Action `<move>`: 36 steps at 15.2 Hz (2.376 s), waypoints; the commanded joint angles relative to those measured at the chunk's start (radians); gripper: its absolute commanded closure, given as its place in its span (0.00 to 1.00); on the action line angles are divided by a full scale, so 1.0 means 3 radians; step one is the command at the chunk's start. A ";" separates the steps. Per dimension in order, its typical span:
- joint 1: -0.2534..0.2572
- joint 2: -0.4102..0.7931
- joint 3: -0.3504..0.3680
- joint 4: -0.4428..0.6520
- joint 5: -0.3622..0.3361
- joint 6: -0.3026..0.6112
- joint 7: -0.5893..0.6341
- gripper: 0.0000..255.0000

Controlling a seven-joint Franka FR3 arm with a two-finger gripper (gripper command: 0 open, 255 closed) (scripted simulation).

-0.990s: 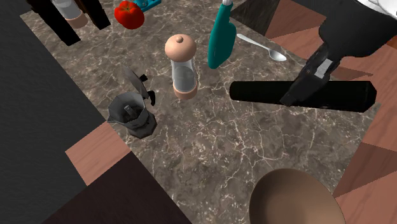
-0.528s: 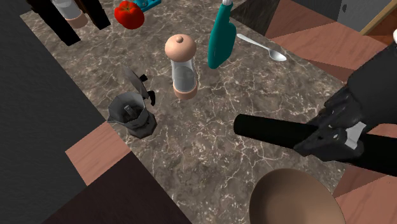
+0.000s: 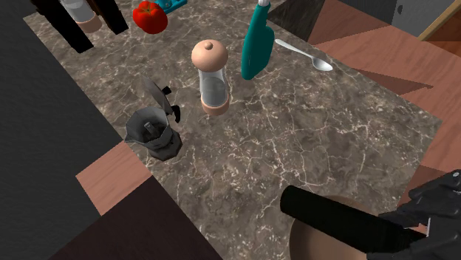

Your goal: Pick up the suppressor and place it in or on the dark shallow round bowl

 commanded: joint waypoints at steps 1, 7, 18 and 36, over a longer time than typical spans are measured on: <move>-0.0100 -0.0100 -0.0141 -0.0083 -0.0082 -0.0005 -0.0207 1.00; -0.0102 0.0006 -0.0139 -0.0266 -0.0092 0.0282 -0.0187 1.00; -0.0106 0.0203 -0.0137 -0.0479 -0.0111 0.0692 -0.0155 1.00; -0.0089 0.0073 -0.0128 -0.0153 -0.0086 0.0235 -0.0168 0.00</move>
